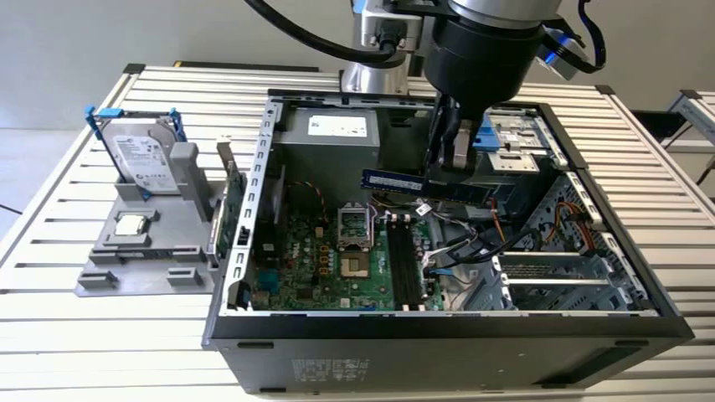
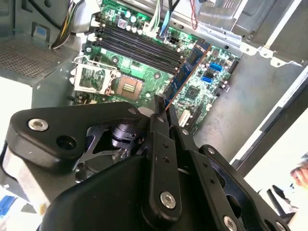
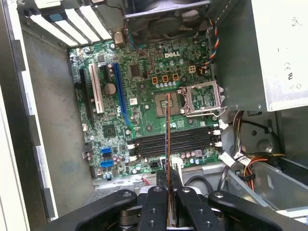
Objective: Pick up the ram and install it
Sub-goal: 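Pick up the ram and move it above insertion slot, then insert the ram into the slot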
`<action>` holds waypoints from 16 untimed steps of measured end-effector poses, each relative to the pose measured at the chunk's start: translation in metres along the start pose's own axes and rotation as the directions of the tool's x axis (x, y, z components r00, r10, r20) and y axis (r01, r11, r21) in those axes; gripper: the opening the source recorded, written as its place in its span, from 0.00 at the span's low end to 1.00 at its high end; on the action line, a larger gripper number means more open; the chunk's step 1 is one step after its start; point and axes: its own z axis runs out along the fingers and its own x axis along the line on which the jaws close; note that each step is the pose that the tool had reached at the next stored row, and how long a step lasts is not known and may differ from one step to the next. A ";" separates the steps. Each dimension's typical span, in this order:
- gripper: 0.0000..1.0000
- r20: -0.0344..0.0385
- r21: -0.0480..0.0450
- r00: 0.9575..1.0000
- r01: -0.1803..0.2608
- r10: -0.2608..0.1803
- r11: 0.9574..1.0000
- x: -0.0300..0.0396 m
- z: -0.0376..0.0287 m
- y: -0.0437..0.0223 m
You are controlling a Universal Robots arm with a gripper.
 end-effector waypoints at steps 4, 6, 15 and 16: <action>0.00 0.000 -0.001 0.999 -0.032 0.032 0.999 0.0000 0.0000 0.0000; 0.00 0.001 -0.001 0.999 -0.048 0.048 0.999 0.0000 0.0000 0.0000; 0.00 0.001 -0.003 0.994 -0.111 0.111 0.994 0.0000 0.0000 0.0000; 0.00 0.001 -0.003 0.993 -0.116 0.116 0.993 0.0000 0.0000 0.0000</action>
